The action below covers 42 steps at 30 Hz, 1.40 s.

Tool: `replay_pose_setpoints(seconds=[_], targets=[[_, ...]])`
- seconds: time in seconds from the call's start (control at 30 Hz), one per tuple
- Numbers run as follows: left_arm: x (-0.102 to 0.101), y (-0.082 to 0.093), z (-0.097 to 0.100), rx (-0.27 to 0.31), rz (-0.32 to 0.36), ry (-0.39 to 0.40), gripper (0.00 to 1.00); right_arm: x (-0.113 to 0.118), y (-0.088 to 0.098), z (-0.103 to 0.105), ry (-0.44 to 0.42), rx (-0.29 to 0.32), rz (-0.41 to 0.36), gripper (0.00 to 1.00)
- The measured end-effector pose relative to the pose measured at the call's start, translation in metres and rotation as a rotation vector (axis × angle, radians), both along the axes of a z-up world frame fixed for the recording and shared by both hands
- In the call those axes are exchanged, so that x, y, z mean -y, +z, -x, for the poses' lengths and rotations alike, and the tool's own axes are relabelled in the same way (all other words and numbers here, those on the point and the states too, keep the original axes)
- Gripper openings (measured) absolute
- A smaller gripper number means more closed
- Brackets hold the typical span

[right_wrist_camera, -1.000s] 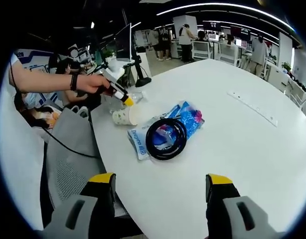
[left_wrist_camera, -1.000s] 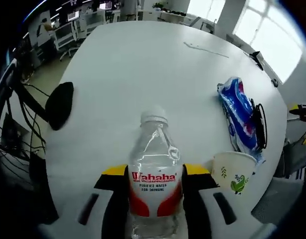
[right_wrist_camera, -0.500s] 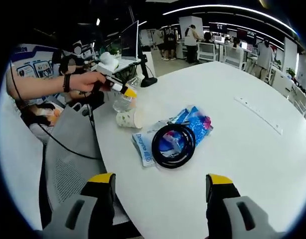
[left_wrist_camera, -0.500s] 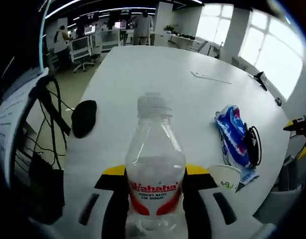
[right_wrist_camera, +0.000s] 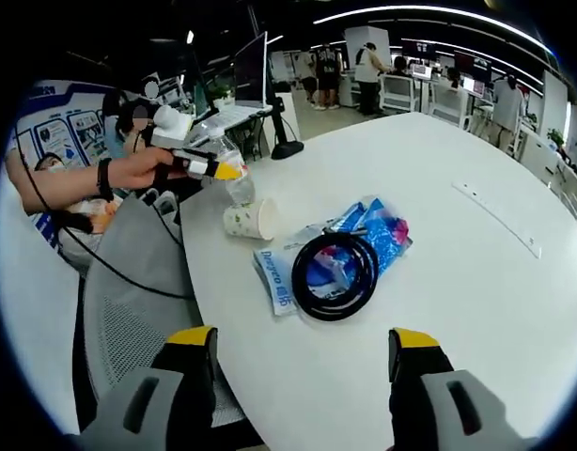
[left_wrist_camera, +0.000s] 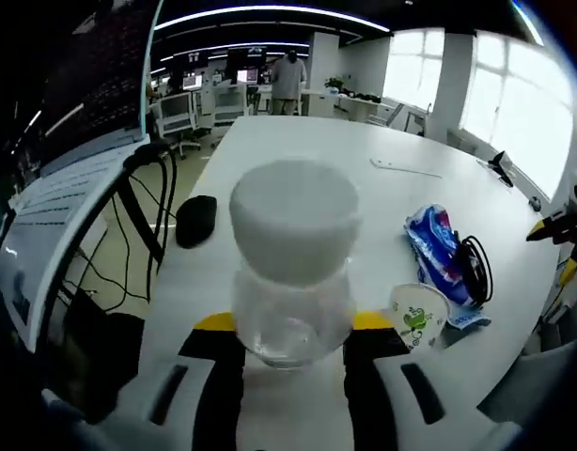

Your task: Arrange the tabletop items into an orderly group along one side of the table until the central work area is clear of visible clutter.

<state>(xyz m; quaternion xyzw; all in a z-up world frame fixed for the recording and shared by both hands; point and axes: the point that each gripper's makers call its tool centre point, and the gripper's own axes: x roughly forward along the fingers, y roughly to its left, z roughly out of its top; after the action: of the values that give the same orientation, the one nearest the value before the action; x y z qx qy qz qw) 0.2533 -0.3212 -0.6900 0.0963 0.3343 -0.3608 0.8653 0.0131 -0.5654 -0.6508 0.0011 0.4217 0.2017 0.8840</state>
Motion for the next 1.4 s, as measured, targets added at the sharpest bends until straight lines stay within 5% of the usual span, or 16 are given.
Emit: replay_pose_setpoints(seconds=[0.3, 1.4], targets=[[0.002, -0.001, -0.003, 0.051, 0.003, -0.003, 0.40, 0.005, -0.005, 0.001, 0.006, -0.010, -0.002, 0.76], [0.025, -0.009, -0.010, 0.032, 0.068, -0.007, 0.41, 0.014, 0.003, 0.004, -0.058, 0.004, 0.003, 0.77]])
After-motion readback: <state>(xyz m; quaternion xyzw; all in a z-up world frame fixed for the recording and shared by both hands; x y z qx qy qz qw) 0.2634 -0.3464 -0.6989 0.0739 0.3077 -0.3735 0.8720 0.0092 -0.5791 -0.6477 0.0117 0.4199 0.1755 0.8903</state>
